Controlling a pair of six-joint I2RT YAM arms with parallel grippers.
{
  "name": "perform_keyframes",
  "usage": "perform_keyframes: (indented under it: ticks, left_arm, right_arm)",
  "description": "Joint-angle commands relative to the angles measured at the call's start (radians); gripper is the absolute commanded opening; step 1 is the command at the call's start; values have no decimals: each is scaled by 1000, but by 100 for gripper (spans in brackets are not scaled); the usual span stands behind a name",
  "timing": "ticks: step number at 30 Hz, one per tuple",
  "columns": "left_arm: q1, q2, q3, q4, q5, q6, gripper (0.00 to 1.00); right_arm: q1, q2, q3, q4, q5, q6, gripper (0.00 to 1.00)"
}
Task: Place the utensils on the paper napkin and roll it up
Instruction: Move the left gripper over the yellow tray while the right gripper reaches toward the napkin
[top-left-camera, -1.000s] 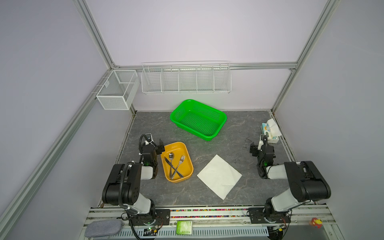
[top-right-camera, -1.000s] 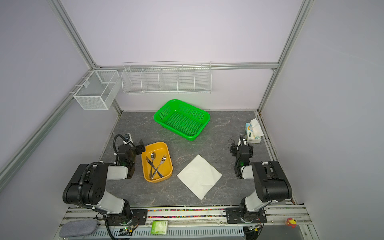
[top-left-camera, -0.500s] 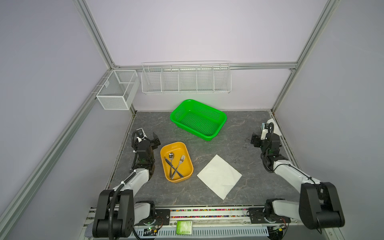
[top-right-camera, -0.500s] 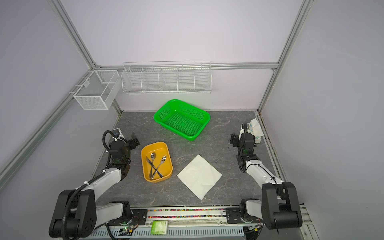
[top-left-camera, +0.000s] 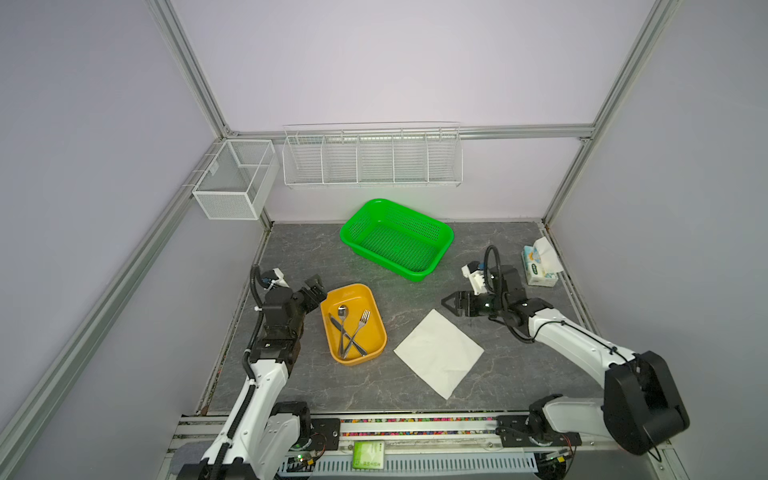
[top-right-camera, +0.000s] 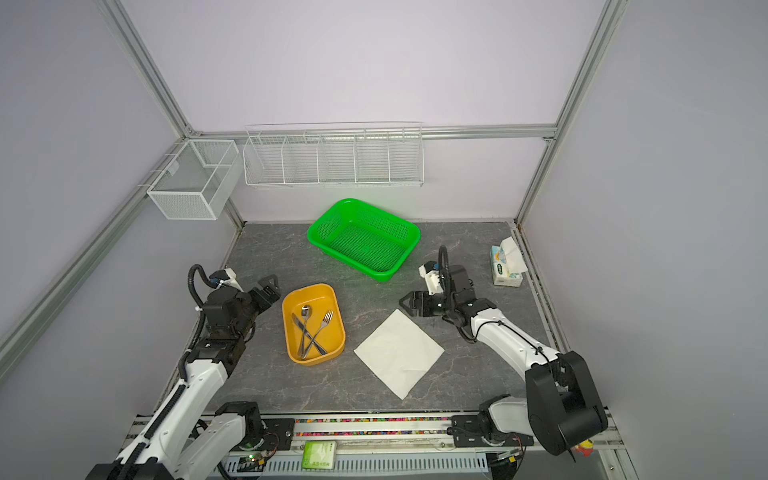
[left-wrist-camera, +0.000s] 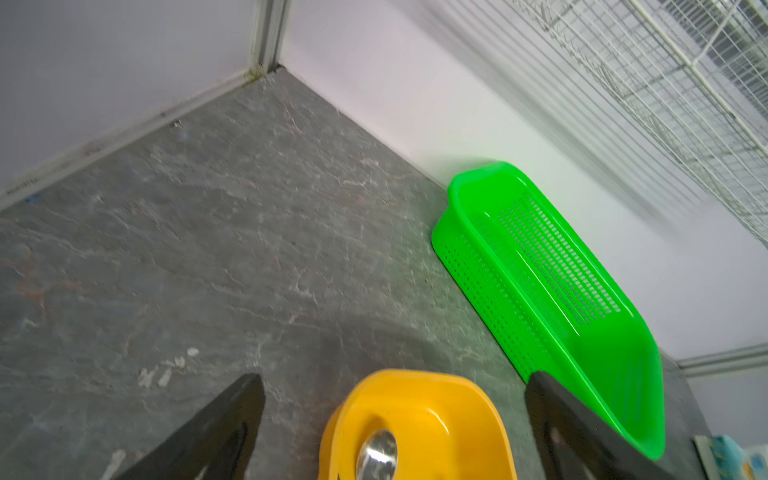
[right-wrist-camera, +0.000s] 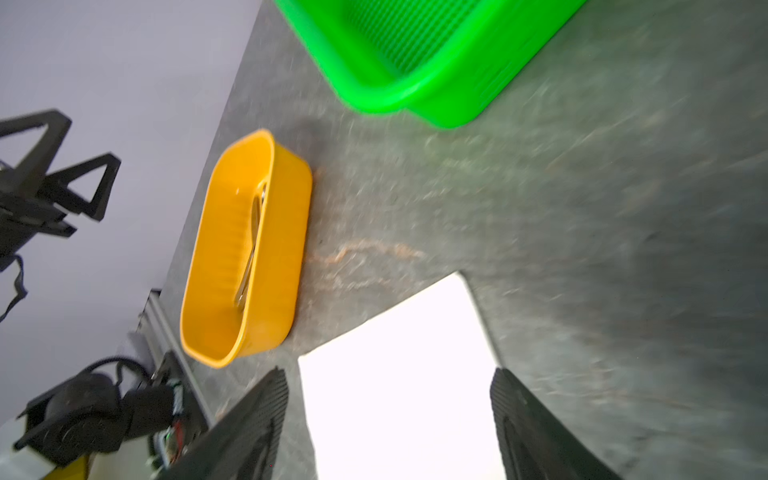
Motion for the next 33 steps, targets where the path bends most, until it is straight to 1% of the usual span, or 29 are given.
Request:
perform_keyframes:
  ticks: [1, 5, 6, 8, 9, 13, 16, 24, 26, 30, 33]
  left_arm:
    - [3, -63, -22, -84, 104, -57, 99]
    - [3, -77, -16, -135, 127, -43, 100]
    - [3, -104, -16, -141, 131, -40, 100]
    - [3, -107, -14, -142, 140, -40, 100]
    - [3, -106, -14, -141, 143, -39, 100]
    - [3, -92, 8, -158, 164, -25, 100]
    - [3, -87, 31, -180, 182, -4, 100]
    - [2, -34, 67, -201, 270, 10, 98]
    - [2, -23, 74, -204, 286, 10, 97]
    - [2, 3, 90, -206, 318, 11, 95]
    - [-3, 30, 109, -231, 330, 22, 92]
  right_arm:
    - [80, 34, -23, -70, 6, 42, 72]
    - [155, 79, -38, -45, 39, 73, 68]
    - [168, 94, -42, -35, 44, 81, 66]
    - [184, 126, -42, -30, 54, 96, 65]
    - [190, 139, -44, -14, 48, 100, 63]
    - [197, 178, -83, 97, 30, 157, 61]
    - [199, 217, -97, 131, 65, 185, 57]
    - [199, 302, -98, 204, 207, 269, 56]
    - [200, 329, -81, 221, 215, 266, 56]
    - [199, 398, -15, 234, 175, 216, 56]
    - [200, 440, 39, 200, 171, 171, 56]
